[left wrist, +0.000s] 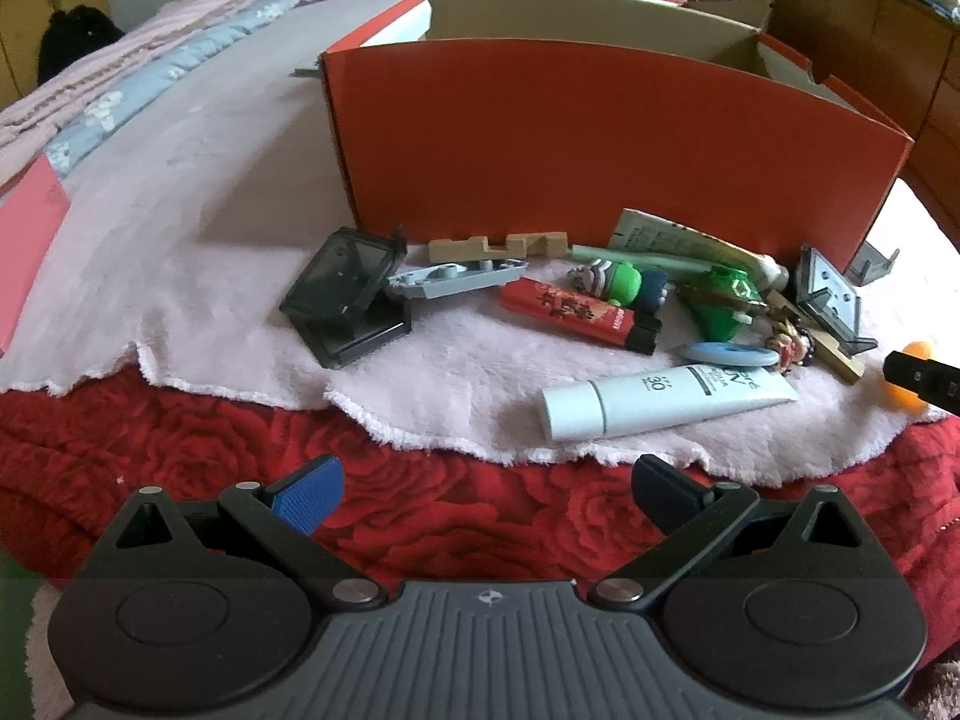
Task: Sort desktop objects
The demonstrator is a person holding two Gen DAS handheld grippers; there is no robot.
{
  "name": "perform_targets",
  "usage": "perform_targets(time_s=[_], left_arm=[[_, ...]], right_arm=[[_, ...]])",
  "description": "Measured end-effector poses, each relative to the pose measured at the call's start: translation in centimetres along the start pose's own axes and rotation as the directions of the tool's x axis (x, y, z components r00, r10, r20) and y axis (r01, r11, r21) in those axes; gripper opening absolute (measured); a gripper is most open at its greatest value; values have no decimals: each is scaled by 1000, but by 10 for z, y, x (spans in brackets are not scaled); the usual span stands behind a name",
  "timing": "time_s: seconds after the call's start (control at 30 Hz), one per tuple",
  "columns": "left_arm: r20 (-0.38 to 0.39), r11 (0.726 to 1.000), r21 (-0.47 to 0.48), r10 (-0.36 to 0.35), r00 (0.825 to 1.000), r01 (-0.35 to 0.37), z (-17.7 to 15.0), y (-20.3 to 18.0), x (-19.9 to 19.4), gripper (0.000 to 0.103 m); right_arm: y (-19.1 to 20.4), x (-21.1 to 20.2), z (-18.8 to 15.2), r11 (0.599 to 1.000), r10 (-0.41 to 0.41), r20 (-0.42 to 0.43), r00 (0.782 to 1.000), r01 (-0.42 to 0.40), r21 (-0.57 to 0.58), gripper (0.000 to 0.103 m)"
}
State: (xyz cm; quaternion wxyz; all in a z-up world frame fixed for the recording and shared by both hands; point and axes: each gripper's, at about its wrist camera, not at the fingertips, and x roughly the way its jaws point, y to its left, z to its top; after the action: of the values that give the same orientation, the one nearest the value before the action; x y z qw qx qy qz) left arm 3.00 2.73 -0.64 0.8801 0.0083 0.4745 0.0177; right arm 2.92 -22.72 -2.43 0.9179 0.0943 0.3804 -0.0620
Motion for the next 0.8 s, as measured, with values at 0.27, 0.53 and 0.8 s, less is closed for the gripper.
perform_targets(time_s=[0.27,0.53,0.8], left_arm=[[18,995,81,-52,999,50,4,-16,2,103],[60,969,221,-130,990,114,14,-42,16,101],[53,935,313,-190,980,164,11,-60,22,94]], right_arm=[[4,-9,-2,1000,20,-7,1000,-20,-9,41],[5,-10,-8,999,44,-24,999,-44,-6,41],[5,-7,-11,998,55,-33,998,-55,-1,42]])
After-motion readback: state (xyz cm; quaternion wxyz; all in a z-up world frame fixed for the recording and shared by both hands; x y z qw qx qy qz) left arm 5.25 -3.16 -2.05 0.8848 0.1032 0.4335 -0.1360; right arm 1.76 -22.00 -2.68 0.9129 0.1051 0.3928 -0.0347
